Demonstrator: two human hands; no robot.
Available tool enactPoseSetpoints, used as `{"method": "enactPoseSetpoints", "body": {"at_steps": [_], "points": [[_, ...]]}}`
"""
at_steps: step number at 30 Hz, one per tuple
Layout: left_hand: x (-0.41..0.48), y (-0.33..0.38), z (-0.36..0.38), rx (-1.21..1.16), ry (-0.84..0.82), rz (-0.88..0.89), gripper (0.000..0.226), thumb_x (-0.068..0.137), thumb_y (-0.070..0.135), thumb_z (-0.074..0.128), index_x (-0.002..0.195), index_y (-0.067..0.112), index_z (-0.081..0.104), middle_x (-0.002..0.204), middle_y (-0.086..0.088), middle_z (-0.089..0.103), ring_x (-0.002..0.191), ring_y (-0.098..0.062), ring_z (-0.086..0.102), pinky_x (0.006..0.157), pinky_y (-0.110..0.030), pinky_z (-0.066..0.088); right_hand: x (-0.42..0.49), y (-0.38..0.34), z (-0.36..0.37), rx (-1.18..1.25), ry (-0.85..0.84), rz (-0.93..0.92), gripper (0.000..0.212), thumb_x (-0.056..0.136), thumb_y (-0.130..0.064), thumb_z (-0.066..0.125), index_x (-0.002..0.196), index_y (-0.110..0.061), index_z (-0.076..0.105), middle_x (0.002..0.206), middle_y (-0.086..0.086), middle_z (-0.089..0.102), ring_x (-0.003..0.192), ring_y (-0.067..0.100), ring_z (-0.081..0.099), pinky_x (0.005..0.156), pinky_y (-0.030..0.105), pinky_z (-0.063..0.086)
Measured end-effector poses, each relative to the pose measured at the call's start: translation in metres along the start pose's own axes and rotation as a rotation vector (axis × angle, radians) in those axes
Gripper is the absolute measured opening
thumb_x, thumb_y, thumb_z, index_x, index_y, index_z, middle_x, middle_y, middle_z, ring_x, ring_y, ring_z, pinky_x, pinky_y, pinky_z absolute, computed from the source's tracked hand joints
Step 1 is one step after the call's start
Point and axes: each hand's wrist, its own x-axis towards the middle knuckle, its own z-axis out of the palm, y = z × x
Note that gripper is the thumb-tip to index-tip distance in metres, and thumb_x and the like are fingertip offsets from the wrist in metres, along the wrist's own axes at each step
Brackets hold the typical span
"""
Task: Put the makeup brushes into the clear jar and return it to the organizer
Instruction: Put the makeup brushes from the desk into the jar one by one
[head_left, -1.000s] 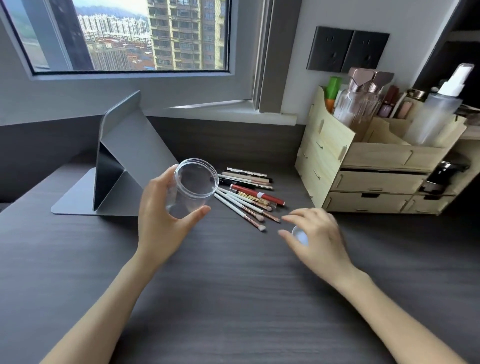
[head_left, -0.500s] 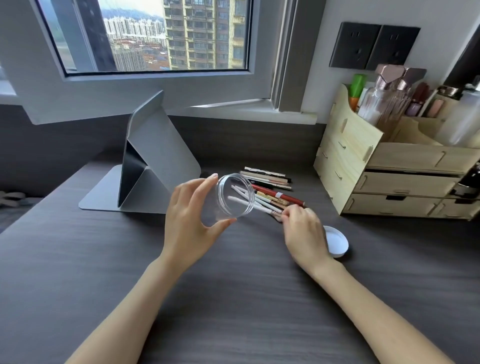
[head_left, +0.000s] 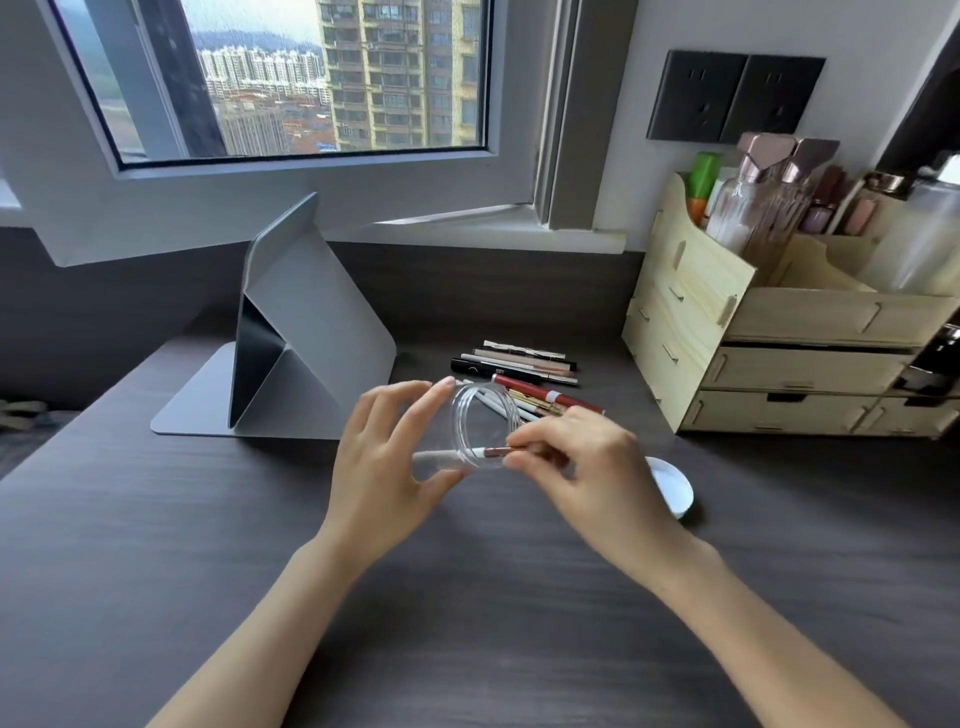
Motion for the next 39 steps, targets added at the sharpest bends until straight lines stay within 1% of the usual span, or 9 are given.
{"method": "enactPoseSetpoints", "body": {"at_steps": [6,8,12,18,22,27,31,35,39], "points": [[0.001,-0.003,-0.001,-0.004,0.029,-0.060,0.077,0.063,0.038,0.079,0.130,0.017,0.048,0.118,-0.008,0.058,0.107,-0.022,0.048,0.096,-0.019,0.034,0.004,0.017,0.005,0.262,0.066,0.257,0.028,0.088,-0.033,0.051,0.079,-0.016,0.071,0.056,-0.016,0.062,0.056,0.008,0.054,0.055,0.026,0.042],[0.003,-0.003,-0.003,-0.016,0.044,-0.092,0.077,0.063,0.038,0.079,0.130,0.015,0.048,0.119,-0.008,0.058,0.108,-0.021,0.048,0.099,-0.011,0.028,0.006,0.039,0.010,0.037,0.123,0.332,0.030,0.088,-0.030,0.052,0.076,-0.009,0.070,0.065,-0.004,0.068,0.067,0.019,0.061,0.061,0.034,0.046],[0.004,-0.003,-0.005,-0.029,0.061,-0.103,0.075,0.067,0.045,0.073,0.131,0.015,0.047,0.119,-0.010,0.059,0.108,-0.022,0.048,0.100,-0.011,0.027,0.010,0.074,0.038,-0.408,-0.093,0.274,0.021,0.082,-0.028,0.065,0.086,-0.009,0.073,0.091,0.010,0.070,0.087,0.032,0.059,0.070,0.033,0.046],[0.004,-0.004,-0.005,-0.009,0.066,-0.099,0.077,0.065,0.038,0.079,0.131,0.016,0.046,0.119,-0.010,0.059,0.108,-0.022,0.048,0.100,-0.011,0.027,0.015,0.078,0.061,-0.633,-0.179,0.228,0.022,0.056,-0.018,0.086,0.060,-0.009,0.065,0.063,0.008,0.066,0.059,0.028,0.060,0.047,0.029,0.047],[0.004,-0.005,-0.004,0.005,0.062,-0.082,0.076,0.066,0.038,0.079,0.131,0.017,0.046,0.119,-0.009,0.058,0.109,-0.022,0.048,0.099,-0.013,0.028,0.013,0.071,0.037,-0.281,0.053,0.435,0.013,0.091,-0.013,0.053,0.091,-0.004,0.061,0.087,0.015,0.068,0.084,0.034,0.059,0.066,0.035,0.041],[0.003,-0.006,-0.003,0.028,0.046,-0.091,0.077,0.064,0.036,0.079,0.131,0.020,0.045,0.119,-0.008,0.059,0.108,-0.022,0.047,0.094,-0.023,0.035,0.002,0.042,-0.042,0.198,0.234,0.395,0.022,0.090,-0.008,0.056,0.074,-0.024,0.058,0.061,-0.003,0.059,0.060,0.008,0.053,0.056,0.012,0.040],[0.002,-0.008,-0.002,0.037,0.031,-0.110,0.078,0.062,0.035,0.079,0.131,0.020,0.046,0.118,-0.008,0.059,0.107,-0.021,0.047,0.095,-0.021,0.033,-0.015,0.017,-0.077,0.146,0.191,0.347,0.014,0.084,-0.019,0.060,0.071,-0.024,0.060,0.078,0.002,0.061,0.060,0.013,0.053,0.050,0.011,0.037],[0.001,-0.008,0.000,0.023,0.014,-0.096,0.079,0.062,0.035,0.080,0.131,0.021,0.046,0.118,-0.007,0.059,0.107,-0.021,0.047,0.094,-0.020,0.033,-0.009,0.001,-0.056,0.025,0.091,0.229,0.008,0.077,-0.023,0.059,0.071,-0.023,0.064,0.059,-0.008,0.060,0.064,0.011,0.055,0.052,0.014,0.037],[-0.001,-0.007,0.002,0.019,-0.005,-0.042,0.078,0.063,0.037,0.079,0.131,0.020,0.045,0.118,-0.009,0.059,0.107,-0.021,0.047,0.094,-0.021,0.034,0.002,-0.009,-0.010,0.039,0.017,0.076,0.017,0.080,-0.030,0.062,0.075,-0.016,0.072,0.068,-0.005,0.068,0.065,0.007,0.057,0.063,0.021,0.043]]}}
